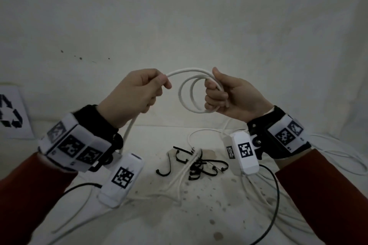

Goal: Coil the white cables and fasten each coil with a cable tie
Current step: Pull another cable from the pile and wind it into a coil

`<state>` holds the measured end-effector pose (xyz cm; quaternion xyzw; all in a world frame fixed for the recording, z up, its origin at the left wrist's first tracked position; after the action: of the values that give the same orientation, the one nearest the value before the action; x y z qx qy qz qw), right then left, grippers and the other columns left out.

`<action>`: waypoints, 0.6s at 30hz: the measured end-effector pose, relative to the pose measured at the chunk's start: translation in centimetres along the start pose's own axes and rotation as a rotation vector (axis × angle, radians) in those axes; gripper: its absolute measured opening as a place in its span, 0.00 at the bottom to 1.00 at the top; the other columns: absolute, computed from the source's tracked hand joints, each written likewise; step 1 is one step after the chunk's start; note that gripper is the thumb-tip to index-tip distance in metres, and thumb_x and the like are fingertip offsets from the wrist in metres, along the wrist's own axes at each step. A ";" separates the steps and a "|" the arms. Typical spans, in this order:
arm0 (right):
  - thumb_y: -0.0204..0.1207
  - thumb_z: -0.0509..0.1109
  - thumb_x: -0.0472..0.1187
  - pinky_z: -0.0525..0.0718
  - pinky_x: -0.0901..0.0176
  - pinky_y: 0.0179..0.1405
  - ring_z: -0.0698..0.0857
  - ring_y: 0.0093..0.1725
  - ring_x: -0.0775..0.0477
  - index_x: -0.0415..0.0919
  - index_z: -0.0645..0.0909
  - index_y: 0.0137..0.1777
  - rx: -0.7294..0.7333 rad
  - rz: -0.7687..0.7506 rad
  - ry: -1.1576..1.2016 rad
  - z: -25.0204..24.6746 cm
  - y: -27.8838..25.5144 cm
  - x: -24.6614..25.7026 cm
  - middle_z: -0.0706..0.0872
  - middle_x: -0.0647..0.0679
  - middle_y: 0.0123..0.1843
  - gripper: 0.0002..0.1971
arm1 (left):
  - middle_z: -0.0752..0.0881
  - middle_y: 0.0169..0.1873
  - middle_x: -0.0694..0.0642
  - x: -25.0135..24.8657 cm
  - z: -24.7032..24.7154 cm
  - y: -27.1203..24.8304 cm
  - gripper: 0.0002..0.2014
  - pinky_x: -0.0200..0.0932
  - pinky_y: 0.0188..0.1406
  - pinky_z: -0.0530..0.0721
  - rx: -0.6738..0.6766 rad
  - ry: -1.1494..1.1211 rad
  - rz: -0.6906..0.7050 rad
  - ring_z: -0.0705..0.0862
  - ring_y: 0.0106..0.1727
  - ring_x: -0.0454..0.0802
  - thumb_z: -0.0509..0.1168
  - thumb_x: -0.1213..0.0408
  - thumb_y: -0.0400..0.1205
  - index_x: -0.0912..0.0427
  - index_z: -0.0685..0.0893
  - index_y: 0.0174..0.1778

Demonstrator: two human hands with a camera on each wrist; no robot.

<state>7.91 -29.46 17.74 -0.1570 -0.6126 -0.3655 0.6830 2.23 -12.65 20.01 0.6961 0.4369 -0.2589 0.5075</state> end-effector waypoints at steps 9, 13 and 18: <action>0.85 0.49 0.52 0.69 0.61 0.31 0.56 0.22 0.53 0.41 0.75 0.36 0.156 -0.027 0.124 1.4 -0.7 -0.7 0.57 0.54 0.21 0.22 | 0.88 0.55 0.51 0.3 2.7 0.4 0.16 0.29 0.17 0.61 0.090 0.009 -0.020 0.87 0.56 0.48 0.51 0.60 0.88 0.59 0.83 0.60; 0.86 0.47 0.51 0.76 0.61 0.33 0.59 0.23 0.52 0.41 0.76 0.36 0.174 -0.025 0.158 1.8 -1.1 -1.6 0.57 0.53 0.22 0.24 | 0.88 0.41 0.51 0.5 4.0 -0.1 0.22 0.32 0.16 0.58 0.121 -0.073 -0.077 0.87 0.43 0.41 0.50 0.47 0.86 0.56 0.85 0.50; 0.83 0.48 0.45 0.82 0.55 0.48 0.73 0.25 0.52 0.39 0.79 0.40 0.259 0.018 0.147 2.2 -2.1 -2.6 0.67 0.53 0.22 0.20 | 0.77 0.29 0.49 0.6 4.7 -0.3 0.18 0.31 0.17 0.62 0.114 0.014 -0.008 0.80 0.33 0.44 0.49 0.56 0.89 0.57 0.77 0.39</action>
<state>4.92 -28.61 15.18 -0.0459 -0.6015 -0.2876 0.7439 2.63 -16.78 17.79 0.7239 0.4276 -0.2807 0.4629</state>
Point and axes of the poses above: each hand's wrist, its own y-axis towards the middle knuckle, its own z-axis out of the palm, x = y × z, the point moved 7 cm from there along y, towards the middle knuckle
